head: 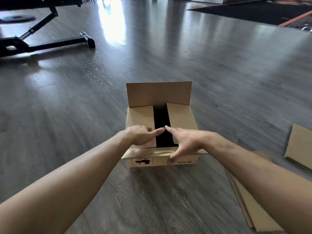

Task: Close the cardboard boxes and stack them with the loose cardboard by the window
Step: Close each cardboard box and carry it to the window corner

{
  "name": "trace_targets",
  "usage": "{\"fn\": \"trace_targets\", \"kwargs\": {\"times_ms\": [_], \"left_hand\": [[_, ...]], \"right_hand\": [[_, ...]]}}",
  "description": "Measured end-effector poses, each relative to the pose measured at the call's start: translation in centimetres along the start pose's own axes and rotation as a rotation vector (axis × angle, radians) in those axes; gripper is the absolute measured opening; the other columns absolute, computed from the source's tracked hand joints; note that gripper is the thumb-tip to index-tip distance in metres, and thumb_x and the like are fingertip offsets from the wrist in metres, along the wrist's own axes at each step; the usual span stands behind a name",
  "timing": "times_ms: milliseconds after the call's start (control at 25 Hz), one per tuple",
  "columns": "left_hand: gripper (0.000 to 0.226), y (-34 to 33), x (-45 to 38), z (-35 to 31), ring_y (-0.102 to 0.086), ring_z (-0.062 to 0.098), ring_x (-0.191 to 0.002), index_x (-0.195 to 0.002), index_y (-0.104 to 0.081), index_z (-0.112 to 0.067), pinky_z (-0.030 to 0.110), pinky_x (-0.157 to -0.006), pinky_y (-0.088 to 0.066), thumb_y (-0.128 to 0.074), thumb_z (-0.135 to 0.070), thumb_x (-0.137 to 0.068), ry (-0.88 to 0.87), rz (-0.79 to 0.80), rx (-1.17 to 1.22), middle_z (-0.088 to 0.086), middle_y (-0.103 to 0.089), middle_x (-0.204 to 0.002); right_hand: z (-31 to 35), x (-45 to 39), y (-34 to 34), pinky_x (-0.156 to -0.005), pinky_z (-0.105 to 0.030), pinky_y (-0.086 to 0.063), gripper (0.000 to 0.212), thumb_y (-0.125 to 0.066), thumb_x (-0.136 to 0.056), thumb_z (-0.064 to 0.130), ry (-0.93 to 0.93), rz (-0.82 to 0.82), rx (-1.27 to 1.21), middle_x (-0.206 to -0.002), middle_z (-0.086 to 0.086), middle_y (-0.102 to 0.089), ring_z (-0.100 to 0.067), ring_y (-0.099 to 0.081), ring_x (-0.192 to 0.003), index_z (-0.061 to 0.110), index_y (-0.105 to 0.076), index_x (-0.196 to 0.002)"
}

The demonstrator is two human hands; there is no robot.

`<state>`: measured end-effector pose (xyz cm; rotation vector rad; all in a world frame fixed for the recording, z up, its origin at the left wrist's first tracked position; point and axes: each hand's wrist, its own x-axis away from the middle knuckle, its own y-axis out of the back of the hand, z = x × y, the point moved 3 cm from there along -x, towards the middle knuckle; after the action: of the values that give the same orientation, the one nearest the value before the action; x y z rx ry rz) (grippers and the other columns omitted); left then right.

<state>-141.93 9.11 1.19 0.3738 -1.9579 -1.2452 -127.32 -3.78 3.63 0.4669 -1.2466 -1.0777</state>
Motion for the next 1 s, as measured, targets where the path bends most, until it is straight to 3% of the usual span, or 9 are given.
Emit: {"fn": "trace_targets", "kwargs": {"times_ms": [80,200,360,520,600,760,1000], "left_hand": [[0.114,2.7,-0.1,-0.4,-0.048,0.029,-0.134,-0.145,-0.052,-0.031,0.042,-0.109,-0.04,-0.007,-0.1,-0.067,-0.001,-0.001,0.045,0.007,-0.053,-0.148],[0.113,6.2,-0.4,-0.6,-0.051,0.025,-0.132,-0.139,-0.057,-0.032,0.043,-0.108,-0.041,-0.004,-0.101,-0.067,-0.061,-0.209,-0.04,0.0,-0.056,-0.145],[0.092,4.5,-1.5,-0.3,-0.03,0.02,-0.148,-0.155,-0.034,-0.03,0.047,-0.121,-0.019,-0.016,-0.087,-0.085,-0.121,-0.449,-0.203,0.0,-0.036,-0.16],[0.085,-1.0,-3.5,2.2,0.0,0.02,-0.155,-0.161,-0.002,-0.029,0.052,-0.124,-0.001,-0.021,-0.076,-0.093,-0.117,-0.394,-0.223,0.006,-0.004,-0.169],[0.086,-3.3,-4.4,2.9,0.01,0.018,-0.155,-0.16,0.007,-0.029,0.051,-0.124,0.004,-0.02,-0.076,-0.093,-0.134,-0.34,-0.184,0.005,0.008,-0.168],[0.09,-4.8,-5.6,2.9,0.015,0.017,-0.154,-0.16,0.005,-0.028,0.047,-0.125,0.007,-0.009,-0.081,-0.089,-0.167,-0.389,-0.142,0.006,0.009,-0.168],[0.093,2.1,-8.2,2.6,0.008,0.027,-0.155,-0.162,-0.004,-0.021,0.045,-0.125,0.004,-0.047,-0.065,-0.092,-0.084,-0.702,-0.03,0.013,0.006,-0.168]], "right_hand": [[-0.4,-0.1,2.6,-0.12,-0.04,-0.027,0.134,-0.076,-0.061,0.074,-0.019,-0.1,0.001,-0.166,0.002,-0.013,-0.019,-0.021,-0.15,0.032,0.006,-0.158],[-1.3,-1.0,5.1,-0.12,-0.046,-0.024,0.121,-0.063,-0.072,0.079,-0.093,-0.335,0.088,-0.166,-0.002,-0.015,-0.021,-0.02,-0.151,0.024,0.001,-0.159],[-2.6,-3.2,4.0,-0.119,-0.057,-0.019,0.113,-0.045,-0.077,0.086,-0.275,-0.591,0.258,-0.165,-0.012,-0.014,-0.029,-0.017,-0.15,0.017,-0.008,-0.159],[-5.5,-5.6,-0.4,-0.12,-0.06,0.0,0.105,-0.031,-0.084,0.084,-0.355,-0.537,0.207,-0.165,-0.013,0.013,-0.031,0.008,-0.153,0.021,0.004,-0.159],[-6.9,-6.3,-2.2,-0.12,-0.06,0.004,0.101,-0.023,-0.082,0.087,-0.33,-0.487,0.176,-0.165,-0.01,0.017,-0.028,0.013,-0.152,0.025,0.002,-0.158],[-8.1,-7.0,-4.0,-0.123,-0.055,-0.007,0.101,-0.011,-0.078,0.09,-0.253,-0.527,0.089,-0.166,-0.008,0.001,-0.025,0.005,-0.153,0.025,-0.016,-0.155],[-8.3,-7.2,-4.3,-0.124,-0.048,-0.005,0.103,-0.006,-0.078,0.089,-0.222,-0.543,0.088,-0.167,-0.008,0.004,-0.023,0.009,-0.153,0.023,-0.012,-0.157]]}}
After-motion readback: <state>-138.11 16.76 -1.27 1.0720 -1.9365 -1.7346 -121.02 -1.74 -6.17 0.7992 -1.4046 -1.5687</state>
